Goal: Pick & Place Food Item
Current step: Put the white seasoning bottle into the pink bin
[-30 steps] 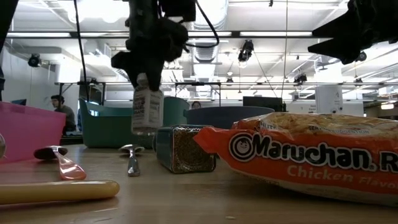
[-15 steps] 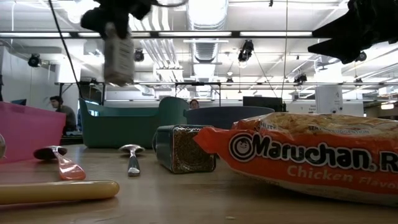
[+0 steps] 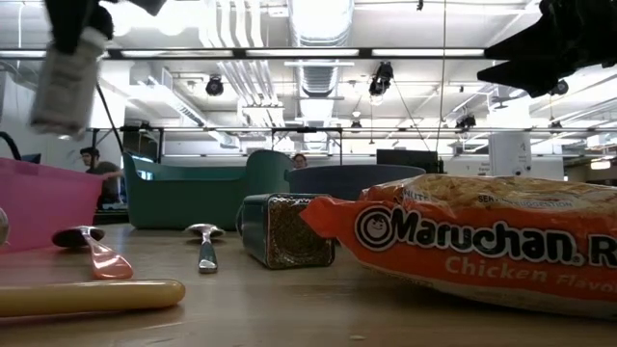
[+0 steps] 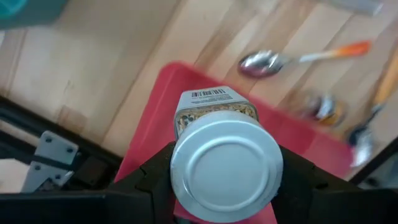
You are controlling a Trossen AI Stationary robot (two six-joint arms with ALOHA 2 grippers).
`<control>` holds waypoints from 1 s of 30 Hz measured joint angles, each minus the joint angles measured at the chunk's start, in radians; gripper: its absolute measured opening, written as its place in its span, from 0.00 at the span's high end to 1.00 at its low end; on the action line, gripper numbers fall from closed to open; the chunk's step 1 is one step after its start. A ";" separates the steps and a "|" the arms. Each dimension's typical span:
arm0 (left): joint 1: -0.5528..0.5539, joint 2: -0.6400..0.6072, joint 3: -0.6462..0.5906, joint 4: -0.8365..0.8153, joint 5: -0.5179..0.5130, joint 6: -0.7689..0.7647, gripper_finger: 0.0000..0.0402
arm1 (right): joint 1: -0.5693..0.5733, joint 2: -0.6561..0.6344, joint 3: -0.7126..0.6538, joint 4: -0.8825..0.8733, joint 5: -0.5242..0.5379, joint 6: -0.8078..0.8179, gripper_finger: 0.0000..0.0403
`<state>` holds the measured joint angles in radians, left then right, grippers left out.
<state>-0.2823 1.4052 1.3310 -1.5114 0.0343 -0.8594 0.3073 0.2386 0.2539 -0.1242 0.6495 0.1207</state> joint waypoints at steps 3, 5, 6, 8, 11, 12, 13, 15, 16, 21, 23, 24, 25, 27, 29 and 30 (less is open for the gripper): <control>-0.031 0.000 -0.060 0.006 0.004 -0.025 0.54 | 0.000 0.000 0.000 0.000 0.000 0.000 0.19; -0.038 0.000 -0.100 0.024 0.023 -0.033 0.54 | 0.000 0.000 0.000 0.000 0.000 0.001 0.19; -0.041 -0.002 -0.121 0.042 0.030 -0.036 0.54 | 0.000 0.000 0.000 0.000 0.000 0.000 0.19; -0.042 -0.003 -0.159 0.081 0.035 -0.036 0.54 | 0.000 0.000 0.000 0.000 0.000 0.003 0.19; -0.042 -0.005 -0.215 0.144 0.054 -0.035 0.54 | 0.000 0.000 0.000 0.000 0.000 0.003 0.19; -0.042 -0.005 -0.234 0.165 0.060 -0.035 0.54 | 0.000 0.000 0.000 0.000 0.000 0.003 0.19; -0.042 -0.005 -0.251 0.184 0.064 -0.035 0.54 | 0.000 0.000 0.000 0.000 0.000 0.003 0.19; -0.042 -0.005 -0.278 0.222 0.064 -0.029 0.54 | 0.000 0.000 0.000 0.000 -0.001 0.003 0.19; -0.042 -0.006 -0.291 0.243 0.064 -0.023 0.54 | 0.000 0.000 0.000 0.000 -0.001 0.003 0.19; -0.041 -0.006 -0.339 0.338 0.062 0.081 0.54 | 0.000 0.000 0.000 0.000 -0.001 0.003 0.19; -0.041 -0.006 -0.352 0.343 0.052 0.113 0.54 | 0.000 0.000 0.000 0.001 -0.001 0.003 0.19; -0.040 -0.006 -0.357 0.340 0.042 0.124 0.54 | 0.000 0.000 0.000 0.001 -0.001 0.003 0.19; -0.039 -0.006 -0.363 0.341 0.031 0.136 0.54 | 0.000 0.000 0.000 0.001 -0.001 0.003 0.19; -0.038 -0.006 -0.372 0.343 0.015 0.154 0.54 | 0.000 0.000 0.000 0.001 -0.001 0.003 0.19; -0.038 -0.006 -0.383 0.345 0.007 0.170 0.54 | 0.000 0.000 0.000 0.001 -0.001 0.010 0.19; -0.037 -0.007 -0.386 0.352 0.007 0.177 0.54 | 0.000 0.000 0.000 0.001 -0.002 0.016 0.19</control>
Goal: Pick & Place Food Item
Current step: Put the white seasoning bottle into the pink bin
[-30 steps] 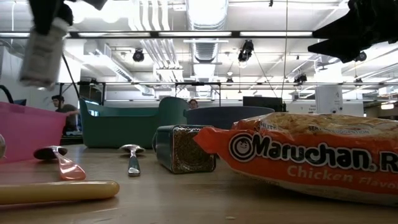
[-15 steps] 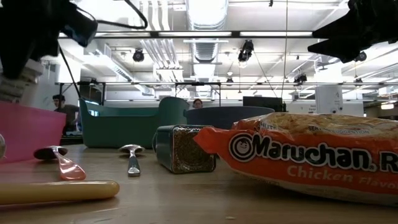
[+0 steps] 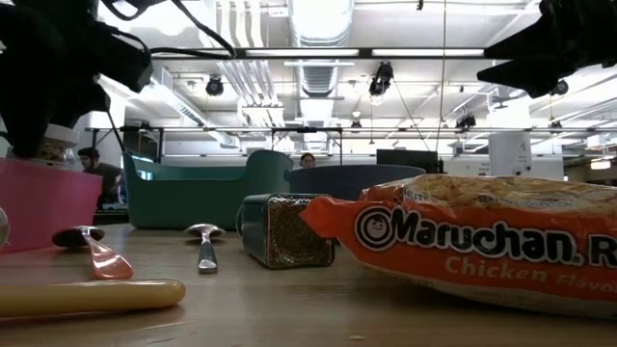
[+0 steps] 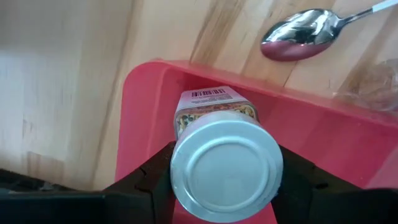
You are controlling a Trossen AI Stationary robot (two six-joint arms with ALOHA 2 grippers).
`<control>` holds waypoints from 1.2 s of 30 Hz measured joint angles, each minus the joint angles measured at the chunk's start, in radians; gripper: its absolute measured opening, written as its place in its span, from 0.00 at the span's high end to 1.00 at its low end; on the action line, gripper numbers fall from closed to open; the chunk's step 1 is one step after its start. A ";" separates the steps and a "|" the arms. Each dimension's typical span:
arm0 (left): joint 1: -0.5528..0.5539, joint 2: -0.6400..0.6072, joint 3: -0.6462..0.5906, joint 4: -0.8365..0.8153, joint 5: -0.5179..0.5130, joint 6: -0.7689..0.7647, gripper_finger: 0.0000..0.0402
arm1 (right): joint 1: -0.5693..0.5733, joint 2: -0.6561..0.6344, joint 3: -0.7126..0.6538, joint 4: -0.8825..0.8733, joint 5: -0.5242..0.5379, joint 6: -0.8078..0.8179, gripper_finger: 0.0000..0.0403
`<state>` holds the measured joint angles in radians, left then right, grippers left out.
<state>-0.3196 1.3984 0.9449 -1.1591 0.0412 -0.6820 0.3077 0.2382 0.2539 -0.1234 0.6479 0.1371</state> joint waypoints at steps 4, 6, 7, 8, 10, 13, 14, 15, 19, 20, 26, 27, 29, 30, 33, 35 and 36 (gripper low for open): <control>0.000 -0.001 -0.002 0.025 -0.014 0.033 0.54 | 0.000 0.000 0.000 0.000 0.000 0.018 0.19; 0.000 -0.001 -0.002 0.044 -0.036 0.043 0.54 | 0.000 0.000 0.000 0.000 0.000 0.019 0.19; 0.000 0.000 -0.002 0.049 -0.051 0.047 0.54 | 0.000 0.000 0.000 0.001 0.000 0.021 0.19; 0.000 0.000 -0.002 0.050 -0.066 0.048 0.54 | 0.000 0.000 0.000 0.002 0.000 0.023 0.19; 0.001 0.000 -0.003 0.051 -0.093 0.047 0.51 | 0.000 0.000 0.000 0.002 0.000 0.034 0.19; 0.001 0.002 -0.004 0.053 -0.120 0.047 0.43 | 0.000 0.000 0.000 0.002 0.000 0.045 0.19; 0.001 0.002 -0.004 0.053 -0.124 0.047 0.42 | 0.000 0.000 0.000 0.002 0.000 0.047 0.19; 0.001 0.002 -0.004 0.053 -0.125 0.047 0.40 | 0.000 0.000 0.000 0.002 0.000 0.047 0.19; 0.001 0.002 -0.004 0.056 -0.124 0.047 0.39 | 0.000 0.000 0.000 0.002 0.000 0.047 0.19; 0.001 0.002 -0.004 0.056 -0.124 0.047 0.39 | 0.000 0.000 0.000 0.002 0.000 0.047 0.19; 0.001 0.002 -0.004 0.063 -0.120 0.047 0.38 | 0.000 0.000 0.000 0.002 0.000 0.047 0.19; 0.001 0.002 -0.004 0.063 -0.120 0.047 0.38 | 0.000 0.000 0.000 0.002 0.000 0.047 0.19; 0.001 0.002 -0.004 0.062 -0.120 0.047 0.38 | 0.000 0.000 0.000 0.001 0.000 0.047 0.19; 0.001 0.002 -0.004 0.061 -0.120 0.045 0.38 | 0.000 0.000 0.000 0.001 0.000 0.047 0.19; 0.001 0.002 -0.004 0.057 -0.116 0.031 0.38 | 0.000 0.000 0.000 0.001 0.000 0.047 0.19; 0.001 0.002 -0.004 0.047 -0.107 0.028 0.38 | 0.000 0.000 0.000 0.001 0.000 0.047 0.19; 0.001 0.002 -0.004 0.040 -0.100 0.028 0.38 | 0.000 0.000 0.000 0.001 0.000 0.046 0.19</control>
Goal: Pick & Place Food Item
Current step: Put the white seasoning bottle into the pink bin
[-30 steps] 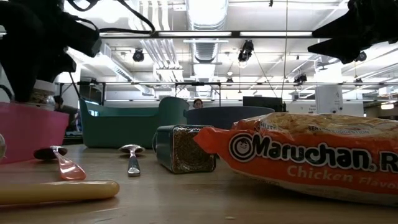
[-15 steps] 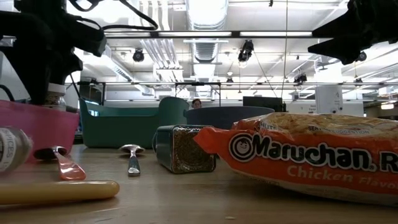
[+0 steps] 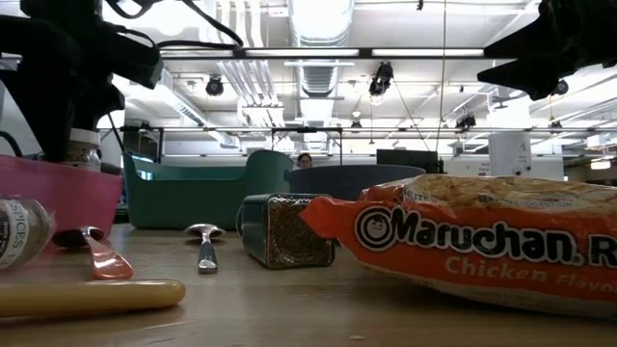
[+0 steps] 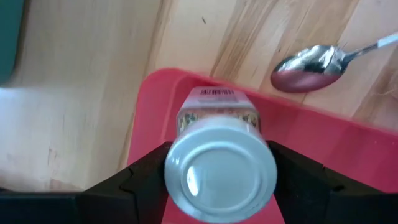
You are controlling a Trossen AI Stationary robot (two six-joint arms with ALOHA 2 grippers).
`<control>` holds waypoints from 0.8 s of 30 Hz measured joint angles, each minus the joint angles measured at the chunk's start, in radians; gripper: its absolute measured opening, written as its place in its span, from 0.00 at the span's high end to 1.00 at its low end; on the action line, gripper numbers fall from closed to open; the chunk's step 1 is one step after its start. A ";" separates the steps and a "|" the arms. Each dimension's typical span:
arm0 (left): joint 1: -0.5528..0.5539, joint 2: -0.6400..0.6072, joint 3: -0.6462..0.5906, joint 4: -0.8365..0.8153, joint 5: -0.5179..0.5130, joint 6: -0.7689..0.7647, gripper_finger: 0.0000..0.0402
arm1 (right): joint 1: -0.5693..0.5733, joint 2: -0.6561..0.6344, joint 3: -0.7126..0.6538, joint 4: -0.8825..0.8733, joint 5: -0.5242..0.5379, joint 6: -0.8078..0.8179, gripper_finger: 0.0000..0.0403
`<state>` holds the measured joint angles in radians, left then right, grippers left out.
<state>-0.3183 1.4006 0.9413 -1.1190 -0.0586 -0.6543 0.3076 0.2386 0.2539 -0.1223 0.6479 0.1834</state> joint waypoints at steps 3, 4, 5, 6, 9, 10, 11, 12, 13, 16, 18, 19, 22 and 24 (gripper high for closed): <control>0.000 0.000 0.000 -0.019 0.015 -0.007 0.38 | 0.000 0.000 0.000 0.000 0.000 -0.002 0.19; 0.001 0.000 0.000 -0.026 0.022 -0.008 0.38 | 0.000 0.000 0.000 0.000 0.000 -0.003 0.19; 0.001 0.000 0.000 -0.031 0.027 -0.011 0.38 | 0.000 0.000 0.000 0.000 0.000 -0.003 0.19; 0.002 0.000 0.000 -0.036 0.029 -0.018 0.38 | 0.000 0.000 0.000 0.000 0.000 -0.003 0.19; 0.008 0.000 0.000 -0.037 0.032 -0.031 0.38 | 0.000 0.000 0.000 0.000 0.000 -0.002 0.19; 0.008 0.000 0.000 -0.037 0.033 -0.031 0.38 | 0.000 0.000 0.000 0.000 0.000 -0.003 0.19; 0.009 0.000 0.000 -0.037 0.033 -0.031 0.38 | 0.000 0.000 0.000 0.000 0.000 -0.002 0.19; 0.010 0.000 0.001 -0.038 0.032 -0.031 0.38 | 0.000 0.000 0.000 0.000 0.000 -0.002 0.19; 0.010 0.000 0.002 -0.038 0.033 -0.031 0.38 | 0.000 0.000 0.000 0.000 0.000 -0.001 0.19; 0.010 0.000 0.015 -0.048 0.033 -0.031 0.38 | 0.000 0.000 0.000 0.000 0.000 -0.001 0.19; 0.010 0.000 0.030 -0.052 0.036 -0.030 0.38 | 0.000 0.000 0.000 0.000 0.000 0.000 0.19; 0.012 0.000 0.039 -0.053 0.036 -0.029 0.38 | 0.000 0.000 0.000 0.000 0.000 0.000 0.19; 0.013 0.000 0.064 -0.063 0.036 -0.026 0.38 | 0.000 0.000 0.000 0.000 0.000 -0.003 0.19; 0.013 0.000 0.077 -0.076 0.036 -0.026 0.38 | 0.000 0.000 0.000 0.000 0.000 -0.003 0.19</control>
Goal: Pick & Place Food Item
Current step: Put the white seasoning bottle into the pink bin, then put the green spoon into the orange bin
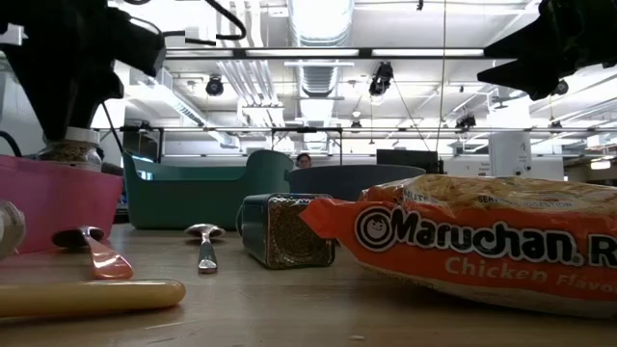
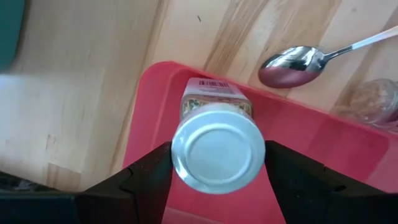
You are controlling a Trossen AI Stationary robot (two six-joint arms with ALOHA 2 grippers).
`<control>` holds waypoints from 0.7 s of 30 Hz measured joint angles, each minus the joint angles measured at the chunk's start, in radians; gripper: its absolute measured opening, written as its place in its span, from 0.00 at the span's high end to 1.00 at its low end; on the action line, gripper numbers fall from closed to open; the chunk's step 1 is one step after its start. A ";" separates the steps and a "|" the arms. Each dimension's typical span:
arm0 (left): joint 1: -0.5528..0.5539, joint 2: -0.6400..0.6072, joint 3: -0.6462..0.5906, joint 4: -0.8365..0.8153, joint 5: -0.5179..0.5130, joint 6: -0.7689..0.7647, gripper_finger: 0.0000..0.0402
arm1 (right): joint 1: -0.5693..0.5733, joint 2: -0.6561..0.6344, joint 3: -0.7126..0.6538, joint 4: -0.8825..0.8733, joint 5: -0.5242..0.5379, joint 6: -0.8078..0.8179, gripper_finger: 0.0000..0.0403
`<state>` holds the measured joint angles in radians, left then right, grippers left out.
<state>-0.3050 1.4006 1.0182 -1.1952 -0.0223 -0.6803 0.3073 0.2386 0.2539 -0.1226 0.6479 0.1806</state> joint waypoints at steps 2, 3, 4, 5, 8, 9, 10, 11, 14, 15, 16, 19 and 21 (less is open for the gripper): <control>0.000 0.000 0.007 -0.020 0.000 0.000 0.38 | 0.000 0.000 0.000 0.000 0.000 0.000 0.19; 0.000 0.000 0.009 -0.037 0.000 0.000 0.38 | 0.000 0.000 0.000 0.000 0.000 0.000 0.19; 0.000 0.000 0.011 -0.049 0.000 0.000 0.38 | 0.000 0.000 0.000 0.000 0.000 0.000 0.19; 0.001 0.000 0.011 -0.056 0.000 -0.001 0.38 | 0.000 0.000 0.000 0.000 0.000 0.000 0.19; 0.001 0.000 0.011 -0.080 0.003 -0.008 0.38 | 0.000 0.000 0.000 0.000 0.000 0.001 0.19; 0.002 0.000 0.012 -0.085 0.006 -0.010 0.38 | 0.000 0.000 0.000 0.000 0.000 0.002 0.19; 0.003 0.000 0.012 -0.085 0.007 -0.019 0.38 | 0.000 0.000 0.000 0.000 0.000 0.002 0.19; 0.004 0.000 0.012 -0.084 0.008 -0.030 0.38 | 0.000 0.000 0.000 0.000 0.000 0.003 0.19; 0.006 0.000 0.015 -0.085 0.025 -0.034 0.38 | 0.000 0.000 0.000 0.000 0.000 0.003 0.19; 0.006 0.000 0.020 -0.085 0.035 -0.033 0.38 | 0.000 0.000 0.000 0.000 0.000 0.003 0.19; 0.006 0.000 0.027 -0.085 0.040 -0.031 0.38 | 0.000 0.000 0.000 0.000 0.000 0.003 0.19; 0.006 0.000 0.057 -0.089 0.042 -0.024 0.38 | 0.000 0.000 0.000 0.000 0.000 0.000 0.19; 0.009 0.000 0.077 -0.089 0.037 -0.013 0.38 | 0.000 0.000 0.000 0.000 0.000 0.000 0.19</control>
<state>-0.2957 1.4002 1.0957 -1.2839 0.0149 -0.6934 0.3073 0.2386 0.2539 -0.1226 0.6483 0.1802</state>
